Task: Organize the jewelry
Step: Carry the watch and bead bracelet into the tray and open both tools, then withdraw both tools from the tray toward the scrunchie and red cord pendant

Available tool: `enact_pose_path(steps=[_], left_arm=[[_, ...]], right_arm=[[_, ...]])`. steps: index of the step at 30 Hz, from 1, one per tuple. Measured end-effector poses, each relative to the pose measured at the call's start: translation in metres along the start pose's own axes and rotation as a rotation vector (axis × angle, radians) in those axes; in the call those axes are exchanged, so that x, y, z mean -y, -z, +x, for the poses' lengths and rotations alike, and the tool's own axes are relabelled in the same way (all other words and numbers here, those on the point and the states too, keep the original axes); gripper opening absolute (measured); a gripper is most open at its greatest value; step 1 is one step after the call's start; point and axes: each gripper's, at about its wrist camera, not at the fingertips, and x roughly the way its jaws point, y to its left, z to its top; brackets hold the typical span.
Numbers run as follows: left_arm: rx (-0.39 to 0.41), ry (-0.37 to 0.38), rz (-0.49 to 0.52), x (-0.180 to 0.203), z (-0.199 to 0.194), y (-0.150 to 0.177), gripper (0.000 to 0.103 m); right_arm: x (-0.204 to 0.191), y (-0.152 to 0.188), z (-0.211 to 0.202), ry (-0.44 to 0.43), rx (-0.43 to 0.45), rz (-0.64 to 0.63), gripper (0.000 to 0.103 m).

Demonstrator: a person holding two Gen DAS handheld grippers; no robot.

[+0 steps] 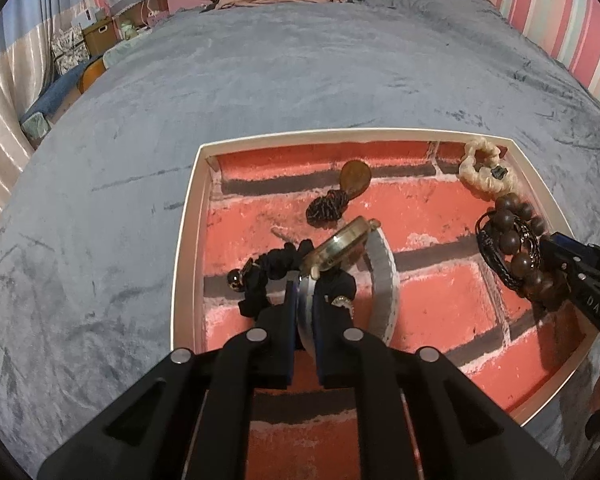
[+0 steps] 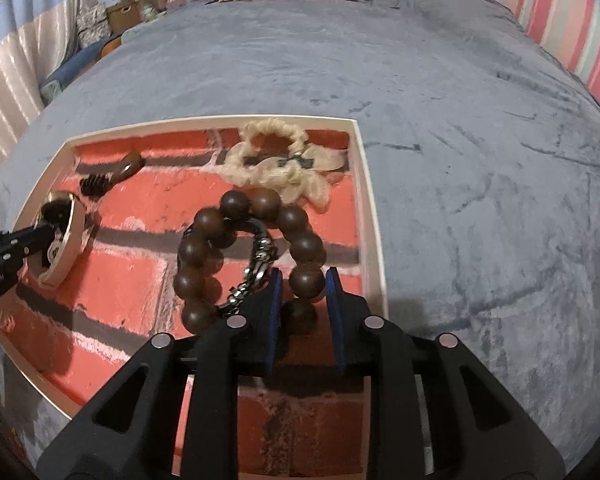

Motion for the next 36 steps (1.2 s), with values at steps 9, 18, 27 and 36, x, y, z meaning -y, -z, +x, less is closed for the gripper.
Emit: enact_pose_path(steps=[9,18,27,36], left_arm=[[0.038,-0.007,-0.018,-0.009,-0.011,0.004,0.068],[0.133,0.027,-0.045,-0.01,-0.075,0.012,0.082],[0.218,0.048,-0.071,-0.013,-0.17,0.049,0.087],[0.272,0.04,-0.107,-0.03,-0.227,0.115,0.092]], right_arm=[[-0.006,0.0,-0.014,0.002,0.042,-0.042,0.076],[0.002,-0.005,-0.078,-0.032,0.149,-0.026,0.094],[0.0,0.015,-0.182,-0.071,0.24,-0.015,0.099],[-0.011,0.084,-0.255,-0.069,0.308,-0.027,0.099]])
